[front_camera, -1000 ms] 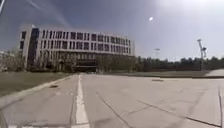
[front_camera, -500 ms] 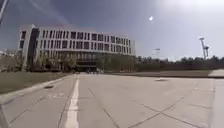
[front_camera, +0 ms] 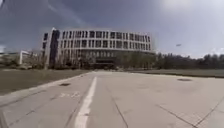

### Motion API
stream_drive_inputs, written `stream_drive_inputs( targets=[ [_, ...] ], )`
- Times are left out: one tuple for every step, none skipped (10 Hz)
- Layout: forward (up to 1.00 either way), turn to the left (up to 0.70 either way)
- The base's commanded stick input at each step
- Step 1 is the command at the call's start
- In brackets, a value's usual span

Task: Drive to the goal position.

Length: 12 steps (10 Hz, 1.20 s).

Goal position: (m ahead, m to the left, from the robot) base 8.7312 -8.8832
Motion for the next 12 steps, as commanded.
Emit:
stream_drive_inputs(
  targets=[
    [0.70,0.00],
    [0.70,0.00],
    [0.70,0.00],
    [0.70,0.00],
    [0.70,0.00],
    [0.70,0.00],
    [0.70,0.00],
    [0.70,0.00],
    [0.70,0.00],
    [0.70,0.00],
    [0.70,0.00],
    [0.70,0.00]
  ],
)
